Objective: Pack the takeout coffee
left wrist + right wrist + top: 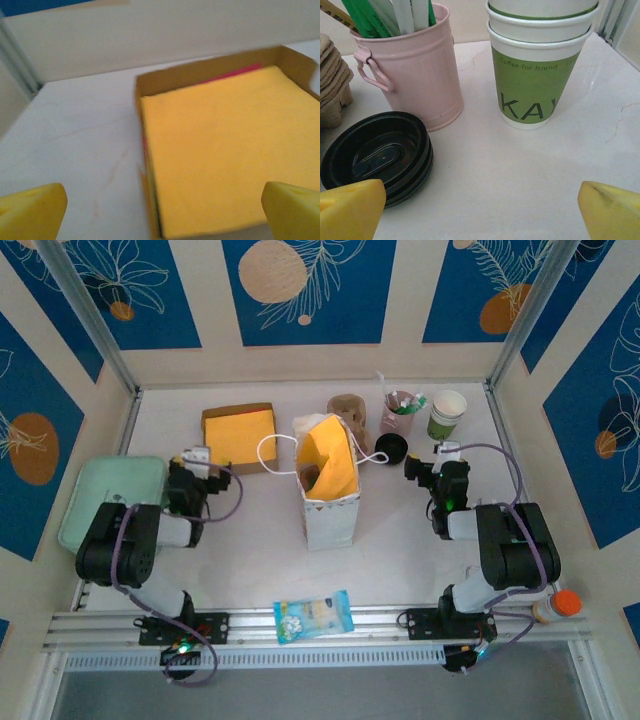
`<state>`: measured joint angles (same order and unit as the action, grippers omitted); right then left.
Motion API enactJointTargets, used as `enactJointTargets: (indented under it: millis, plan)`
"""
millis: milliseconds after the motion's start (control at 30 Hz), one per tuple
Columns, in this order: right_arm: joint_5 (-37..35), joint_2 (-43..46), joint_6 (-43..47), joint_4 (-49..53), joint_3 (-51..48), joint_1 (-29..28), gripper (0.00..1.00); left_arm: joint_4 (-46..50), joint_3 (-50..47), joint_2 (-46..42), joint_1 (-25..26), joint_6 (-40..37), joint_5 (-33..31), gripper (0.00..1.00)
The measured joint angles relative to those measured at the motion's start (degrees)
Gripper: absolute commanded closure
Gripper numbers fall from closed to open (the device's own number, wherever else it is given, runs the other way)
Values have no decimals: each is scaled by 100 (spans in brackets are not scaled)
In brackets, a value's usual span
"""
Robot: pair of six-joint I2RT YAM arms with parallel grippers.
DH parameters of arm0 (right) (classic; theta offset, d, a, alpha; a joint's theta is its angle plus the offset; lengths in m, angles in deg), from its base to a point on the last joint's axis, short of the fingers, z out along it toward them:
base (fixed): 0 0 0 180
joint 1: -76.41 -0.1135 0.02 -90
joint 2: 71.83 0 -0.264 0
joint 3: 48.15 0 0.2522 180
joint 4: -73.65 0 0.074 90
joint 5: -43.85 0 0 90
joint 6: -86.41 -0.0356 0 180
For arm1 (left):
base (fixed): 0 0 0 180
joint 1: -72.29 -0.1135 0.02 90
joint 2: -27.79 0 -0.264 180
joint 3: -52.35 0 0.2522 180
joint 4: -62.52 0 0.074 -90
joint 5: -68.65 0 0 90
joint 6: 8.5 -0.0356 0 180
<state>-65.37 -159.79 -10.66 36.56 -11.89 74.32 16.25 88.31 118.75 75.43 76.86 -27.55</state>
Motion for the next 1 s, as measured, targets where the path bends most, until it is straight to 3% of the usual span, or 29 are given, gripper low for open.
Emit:
enactJointTargets:
  millis: [233,1000]
  plan:
    - [20,0,-48,229,0,-15,1,535,-4,-57,-44,181,273,0]
    - [22,0,-48,251,0,-15,1,656,-20,-57,-22,179,470,0]
